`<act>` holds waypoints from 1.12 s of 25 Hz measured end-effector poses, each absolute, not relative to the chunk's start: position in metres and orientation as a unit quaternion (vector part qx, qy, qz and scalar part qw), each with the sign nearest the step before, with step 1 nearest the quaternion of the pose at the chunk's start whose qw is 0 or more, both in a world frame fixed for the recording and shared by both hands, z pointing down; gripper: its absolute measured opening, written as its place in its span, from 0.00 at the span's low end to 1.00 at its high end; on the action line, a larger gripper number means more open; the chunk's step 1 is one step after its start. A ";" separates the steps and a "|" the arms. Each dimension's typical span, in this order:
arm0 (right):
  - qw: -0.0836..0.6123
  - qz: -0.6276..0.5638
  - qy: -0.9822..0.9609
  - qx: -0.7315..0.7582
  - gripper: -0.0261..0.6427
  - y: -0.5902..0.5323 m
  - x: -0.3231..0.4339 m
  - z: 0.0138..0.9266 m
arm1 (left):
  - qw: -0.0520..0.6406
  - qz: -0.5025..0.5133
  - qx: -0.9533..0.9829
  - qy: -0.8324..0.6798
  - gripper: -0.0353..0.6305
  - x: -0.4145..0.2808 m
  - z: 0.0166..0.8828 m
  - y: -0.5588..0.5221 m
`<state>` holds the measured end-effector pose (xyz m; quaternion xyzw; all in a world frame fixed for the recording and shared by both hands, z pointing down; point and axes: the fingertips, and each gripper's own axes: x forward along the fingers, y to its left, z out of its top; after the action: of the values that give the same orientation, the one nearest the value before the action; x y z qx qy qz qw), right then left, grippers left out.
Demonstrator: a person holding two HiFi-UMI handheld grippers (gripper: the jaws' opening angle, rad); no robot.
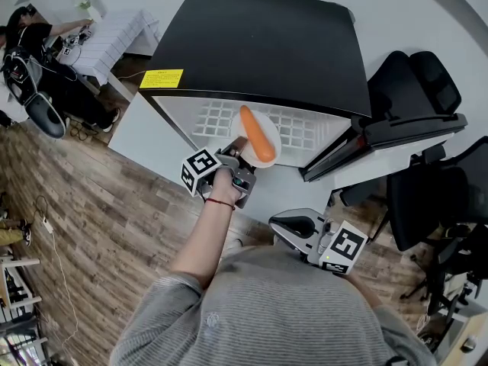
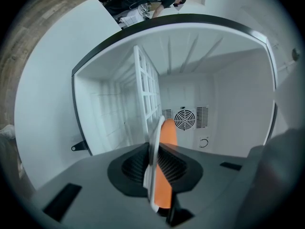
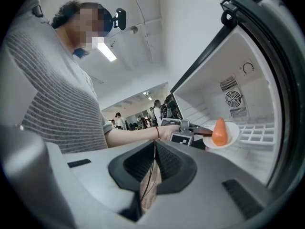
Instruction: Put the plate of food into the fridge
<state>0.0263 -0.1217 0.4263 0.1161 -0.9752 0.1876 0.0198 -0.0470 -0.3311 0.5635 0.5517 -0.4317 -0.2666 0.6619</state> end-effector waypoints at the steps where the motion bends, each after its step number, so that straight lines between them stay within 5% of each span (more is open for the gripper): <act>1: 0.020 0.189 -0.975 0.116 0.06 -0.122 0.026 0.427 | 0.661 -0.267 0.553 -0.431 0.13 -0.047 0.563 -0.331; 28: 0.015 0.197 -0.974 0.107 0.06 -0.122 0.044 0.429 | 0.578 -0.426 0.416 -0.559 0.13 -0.042 0.565 -0.326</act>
<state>0.0444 -0.1223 0.4289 0.1073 -0.9744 0.1968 0.0154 -0.0416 -0.3262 0.5651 0.4159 -0.5588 -0.4256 0.5775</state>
